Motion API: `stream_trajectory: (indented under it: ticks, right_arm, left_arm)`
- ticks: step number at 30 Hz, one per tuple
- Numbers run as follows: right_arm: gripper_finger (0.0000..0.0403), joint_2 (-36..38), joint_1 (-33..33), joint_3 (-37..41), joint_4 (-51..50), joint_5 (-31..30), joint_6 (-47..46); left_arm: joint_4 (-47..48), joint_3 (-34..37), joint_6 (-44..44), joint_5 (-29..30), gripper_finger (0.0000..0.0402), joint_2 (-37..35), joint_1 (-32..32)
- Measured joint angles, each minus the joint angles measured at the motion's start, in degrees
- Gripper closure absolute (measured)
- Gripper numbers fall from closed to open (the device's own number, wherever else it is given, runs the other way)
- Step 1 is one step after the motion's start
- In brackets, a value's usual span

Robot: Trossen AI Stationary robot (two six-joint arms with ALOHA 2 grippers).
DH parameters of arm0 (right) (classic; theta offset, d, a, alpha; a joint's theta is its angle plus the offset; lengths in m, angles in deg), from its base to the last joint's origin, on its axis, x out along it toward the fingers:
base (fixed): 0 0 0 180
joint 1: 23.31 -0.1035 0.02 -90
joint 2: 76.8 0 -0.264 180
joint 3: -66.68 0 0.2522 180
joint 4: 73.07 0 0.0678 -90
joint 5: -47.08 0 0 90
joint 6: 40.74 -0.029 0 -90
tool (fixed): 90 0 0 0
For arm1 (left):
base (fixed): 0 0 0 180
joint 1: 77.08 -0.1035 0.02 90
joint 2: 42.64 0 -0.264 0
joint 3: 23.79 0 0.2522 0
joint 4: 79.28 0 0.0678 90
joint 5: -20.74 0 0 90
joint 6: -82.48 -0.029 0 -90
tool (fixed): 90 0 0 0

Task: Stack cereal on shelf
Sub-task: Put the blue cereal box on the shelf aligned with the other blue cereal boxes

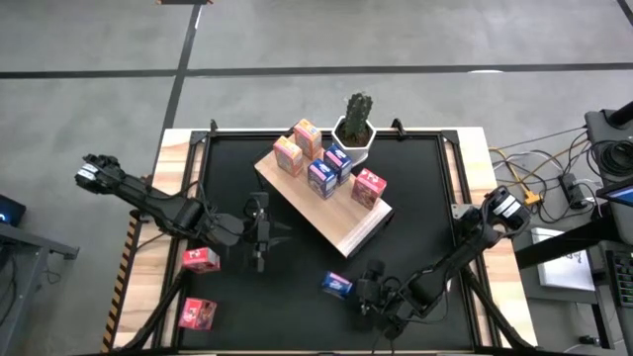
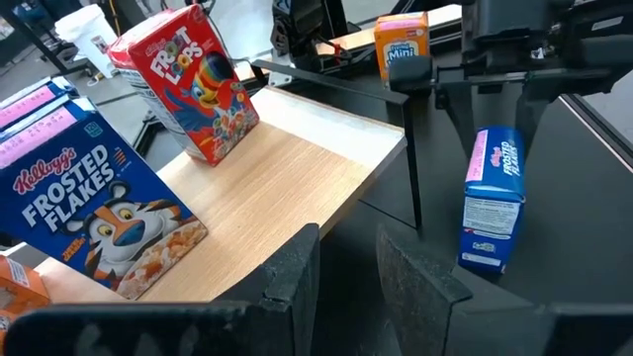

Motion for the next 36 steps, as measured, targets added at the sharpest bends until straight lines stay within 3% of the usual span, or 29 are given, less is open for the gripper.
stream_trajectory:
  ticks: [19,27,36]
  right_arm:
    - [0.0286,3.8,1.1,-14.9,-3.6,3.2,12.6]
    - [0.0286,4.7,7.5,-26.4,-21.3,3.0,12.8]
    - [0.0286,4.6,16.7,-31.9,-22.9,3.0,17.2]
  left_arm:
    - [-1.3,0.0,-12.6,0.5,0.0313,-3.2,0.0]
    - [0.1,0.0,-14.7,0.6,0.0313,-8.6,0.0]
    - [1.0,0.0,-18.6,0.6,0.0313,-11.8,-0.1]
